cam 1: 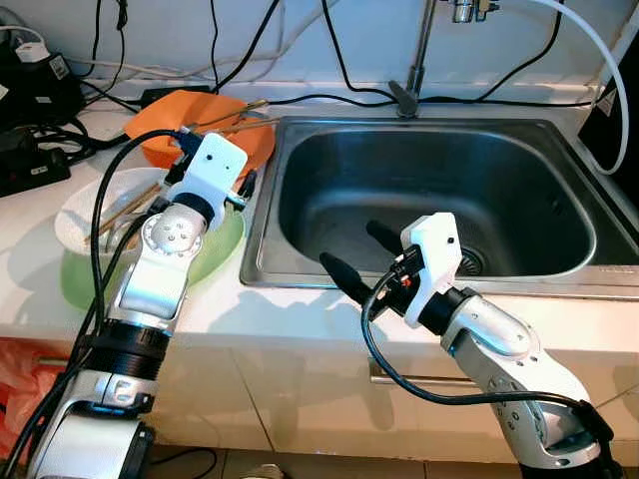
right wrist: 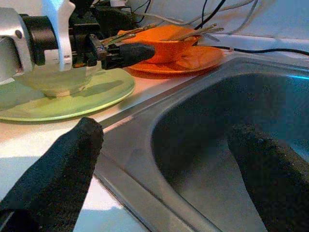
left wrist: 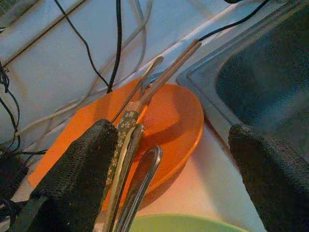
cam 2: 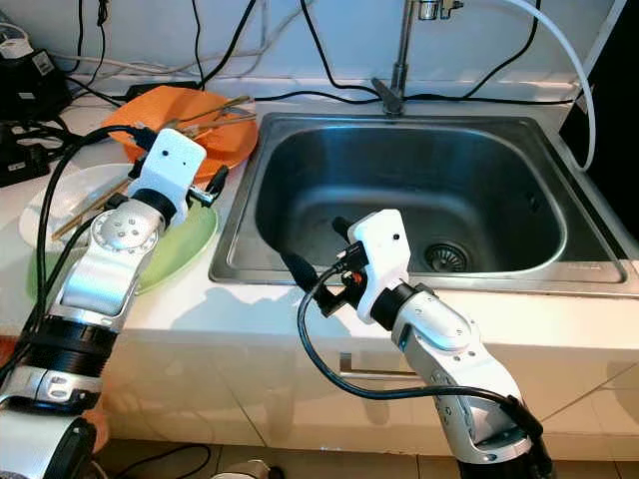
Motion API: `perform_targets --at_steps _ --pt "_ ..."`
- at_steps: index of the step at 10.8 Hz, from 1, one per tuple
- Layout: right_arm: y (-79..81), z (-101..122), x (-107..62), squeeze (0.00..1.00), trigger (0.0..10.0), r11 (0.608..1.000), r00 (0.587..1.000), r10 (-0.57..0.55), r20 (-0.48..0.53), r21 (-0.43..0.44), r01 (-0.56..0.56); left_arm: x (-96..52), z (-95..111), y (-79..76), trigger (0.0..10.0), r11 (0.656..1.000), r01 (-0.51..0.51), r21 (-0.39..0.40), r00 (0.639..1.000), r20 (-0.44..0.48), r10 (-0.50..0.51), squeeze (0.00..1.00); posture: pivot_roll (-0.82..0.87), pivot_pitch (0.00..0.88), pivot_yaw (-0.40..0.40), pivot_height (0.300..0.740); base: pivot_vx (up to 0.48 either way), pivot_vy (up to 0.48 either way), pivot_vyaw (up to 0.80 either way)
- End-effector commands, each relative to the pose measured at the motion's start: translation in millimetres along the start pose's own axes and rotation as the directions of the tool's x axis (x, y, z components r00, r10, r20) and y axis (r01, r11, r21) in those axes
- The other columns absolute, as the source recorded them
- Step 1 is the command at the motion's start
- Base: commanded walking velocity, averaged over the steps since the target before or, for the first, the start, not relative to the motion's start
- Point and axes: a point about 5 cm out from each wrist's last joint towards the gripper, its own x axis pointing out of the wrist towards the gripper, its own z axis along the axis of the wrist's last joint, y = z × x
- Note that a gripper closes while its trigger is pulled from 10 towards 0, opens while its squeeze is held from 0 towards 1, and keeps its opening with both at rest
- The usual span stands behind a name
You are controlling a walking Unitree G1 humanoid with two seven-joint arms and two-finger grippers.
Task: Kitchen organization
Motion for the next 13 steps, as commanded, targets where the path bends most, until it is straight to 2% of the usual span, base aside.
perform_targets --at_steps 1,2,3,4,5,6,7,8,9,10,11,13 --pt "1.8 6.3 1.2 0.0 10.0 1.0 1.0 0.005 0.028 -0.021 -0.004 -2.2 -0.6 1.8 2.2 1.0 -0.003 0.016 1.0 -0.013 0.003 0.0 0.11 0.036 0.041 0.74 0.0 0.0 0.0" --pt "1.6 6.3 1.9 0.0 10.0 1.0 1.0 0.002 0.03 -0.021 -0.001 -1.8 -1.0 4.5 1.1 1.0 -0.007 0.025 1.0 -0.022 0.007 0.0 0.11 0.034 0.041 0.74 0.0 0.0 0.0" --pt "1.5 6.3 2.1 0.0 10.0 1.0 1.0 0.001 0.031 -0.021 0.0 -1.5 -1.0 5.2 4.1 1.0 -0.006 0.029 1.0 -0.024 0.007 0.0 0.11 0.033 0.042 0.74 0.0 0.0 0.0" --pt "1.1 6.6 2.5 0.0 10.0 1.0 0.999 -0.003 0.033 -0.021 0.004 -1.2 -0.6 6.3 8.0 0.999 -0.001 0.045 1.0 -0.029 0.002 0.0 0.11 0.032 0.041 0.74 0.0 0.0 0.0" --pt "0.6 6.6 2.9 0.0 10.0 1.0 0.999 -0.008 0.035 -0.021 0.009 -1.3 -1.6 7.2 4.7 0.999 0.003 0.051 0.999 -0.04 -0.001 0.0 0.11 0.031 0.041 0.74 0.0 0.0 0.0" --pt "0.7 6.6 3.2 0.0 10.0 1.0 0.999 -0.01 0.036 -0.021 0.01 -1.3 -3.2 7.6 0.9 0.999 0.006 0.051 0.999 -0.049 -0.004 0.0 0.11 0.03 0.04 0.74 0.0 0.0 0.0" --pt "1.8 5.9 3.1 0.0 10.0 1.0 0.999 -0.003 0.032 -0.015 0.003 -1.3 -4.2 7.9 0.0 0.999 0.009 0.052 0.998 -0.055 -0.006 0.0 0.11 0.029 0.04 0.74 0.0 0.0 0.0" --pt "2.4 5.0 2.4 0.0 10.0 1.0 1.0 0.01 0.026 -0.015 -0.01 -1.1 -4.0 7.9 1.4 0.999 0.01 0.053 0.998 -0.055 -0.007 0.0 0.11 0.028 0.04 0.74 0.0 0.0 0.0" --pt "-3.4 4.3 -0.1 0.0 10.0 1.0 1.0 0.014 0.014 -0.021 -0.014 -0.9 -3.8 5.8 10.0 0.998 0.022 0.057 0.998 -0.057 -0.018 0.0 0.11 0.027 0.041 0.74 0.0 0.0 0.0" --pt "-6.2 4.5 -1.7 0.0 10.0 1.0 1.0 0.018 0.009 -0.018 -0.018 -1.0 -3.8 3.9 10.0 0.998 0.033 0.049 0.998 -0.056 -0.03 0.0 0.11 0.026 0.041 0.74 0.0 0.0 0.0" --pt "-6.1 2.7 -4.6 0.0 10.0 0.999 0.999 0.039 -0.006 -0.021 -0.039 -1.8 -2.8 2.3 0.0 0.998 0.041 0.042 0.998 -0.052 -0.039 0.0 0.11 0.028 0.041 0.74 0.0 0.0 0.0" --pt "-5.4 0.7 -7.6 0.0 10.0 0.998 0.998 0.062 -0.021 -0.023 -0.062 -2.9 -3.3 1.2 0.0 0.998 0.049 0.035 0.998 -0.051 -0.048 0.0 0.11 0.031 0.042 0.74 0.0 0.0 0.0"
